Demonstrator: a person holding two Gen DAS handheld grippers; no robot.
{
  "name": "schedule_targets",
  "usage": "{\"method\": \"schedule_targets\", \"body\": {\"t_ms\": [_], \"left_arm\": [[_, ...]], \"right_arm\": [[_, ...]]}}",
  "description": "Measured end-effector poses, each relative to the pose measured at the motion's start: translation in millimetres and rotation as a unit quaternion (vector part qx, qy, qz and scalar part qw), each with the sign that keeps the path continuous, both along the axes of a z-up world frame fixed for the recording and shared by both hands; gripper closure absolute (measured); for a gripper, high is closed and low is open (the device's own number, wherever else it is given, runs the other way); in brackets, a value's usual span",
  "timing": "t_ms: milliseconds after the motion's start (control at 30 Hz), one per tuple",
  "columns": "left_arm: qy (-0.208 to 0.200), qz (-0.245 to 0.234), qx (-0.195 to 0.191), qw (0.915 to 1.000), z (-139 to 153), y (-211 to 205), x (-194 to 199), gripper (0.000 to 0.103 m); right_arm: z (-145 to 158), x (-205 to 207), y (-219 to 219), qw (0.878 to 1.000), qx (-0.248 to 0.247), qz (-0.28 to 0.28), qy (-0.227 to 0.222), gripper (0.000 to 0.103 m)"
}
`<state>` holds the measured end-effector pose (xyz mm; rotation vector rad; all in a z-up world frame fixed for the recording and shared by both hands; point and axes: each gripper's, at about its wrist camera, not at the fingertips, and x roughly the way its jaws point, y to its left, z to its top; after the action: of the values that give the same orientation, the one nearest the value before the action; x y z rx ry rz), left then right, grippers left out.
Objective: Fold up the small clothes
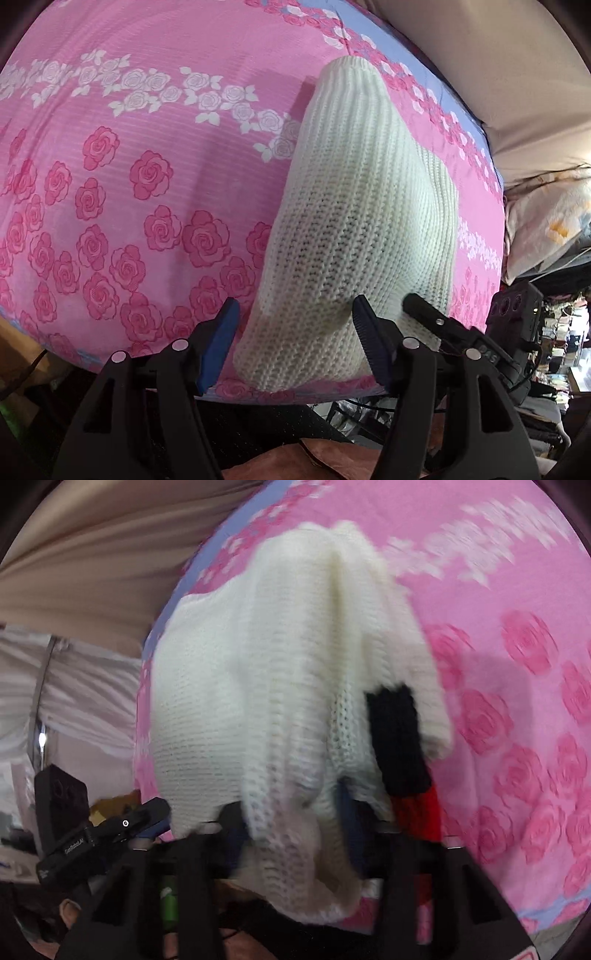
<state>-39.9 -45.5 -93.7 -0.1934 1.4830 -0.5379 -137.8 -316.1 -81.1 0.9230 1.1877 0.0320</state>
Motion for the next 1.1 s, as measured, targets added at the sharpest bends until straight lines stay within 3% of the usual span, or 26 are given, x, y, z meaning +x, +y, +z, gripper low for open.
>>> {"method": "schedule_targets", "body": {"t_ms": [167,233,300,367,400,433,500,700,800,867,933,1100], "left_arm": [[-0.045,-0.001,0.005,0.9990,18.8,-0.3,-7.0,0.042],[-0.065,-0.007,0.002,0.9979,27.2,-2.3,-9.2,0.039],[-0.068,-0.012,0.000,0.9976,27.4,-5.9,-9.8,0.035],[-0.056,-0.019,0.006,0.9982,18.3,-13.8,-9.1,0.035],[-0.053,-0.019,0.011,0.9984,13.9,-18.3,-8.4,0.035],[-0.052,-0.019,0.015,0.9984,11.3,-20.8,-8.0,0.035],[-0.059,-0.020,0.022,0.9979,12.2,-25.1,-8.0,0.035],[-0.102,-0.024,0.037,0.9938,22.3,-43.4,-3.8,0.035],[-0.138,-0.033,0.061,0.9880,26.3,-59.1,-1.9,0.035],[-0.158,-0.041,0.086,0.9828,21.6,-70.2,-0.1,0.034],[-0.163,-0.046,0.102,0.9803,14.6,-76.5,1.9,0.033],[-0.169,-0.041,0.119,0.9776,15.4,-79.3,1.4,0.033]], "right_arm": [[84.9,4.9,4.9,0.994,-0.060,0.014,-0.088,0.089],[110.7,-3.1,-0.7,0.988,-0.111,0.017,-0.104,0.089],[102.3,-13.8,-10.1,0.983,-0.162,0.029,-0.079,0.088],[57.9,-18.1,-20.0,0.981,-0.186,0.048,-0.019,0.087],[28.1,-27.0,-28.4,0.985,-0.167,0.049,0.017,0.087],[17.0,-34.6,-35.1,0.989,-0.138,0.035,0.027,0.087],[24.2,-40.6,-44.1,0.996,-0.092,0.001,0.007,0.080],[74.4,-13.6,-60.1,0.990,-0.126,-0.002,-0.066,0.070],[71.5,18.8,-54.2,0.983,-0.164,0.032,-0.076,0.076],[38.8,43.4,-46.4,0.973,-0.213,0.082,-0.031,0.086],[21.0,49.6,-54.4,0.975,-0.204,0.081,-0.022,0.093],[75.5,31.3,-54.4,0.978,-0.185,0.060,-0.069,0.090]]}}
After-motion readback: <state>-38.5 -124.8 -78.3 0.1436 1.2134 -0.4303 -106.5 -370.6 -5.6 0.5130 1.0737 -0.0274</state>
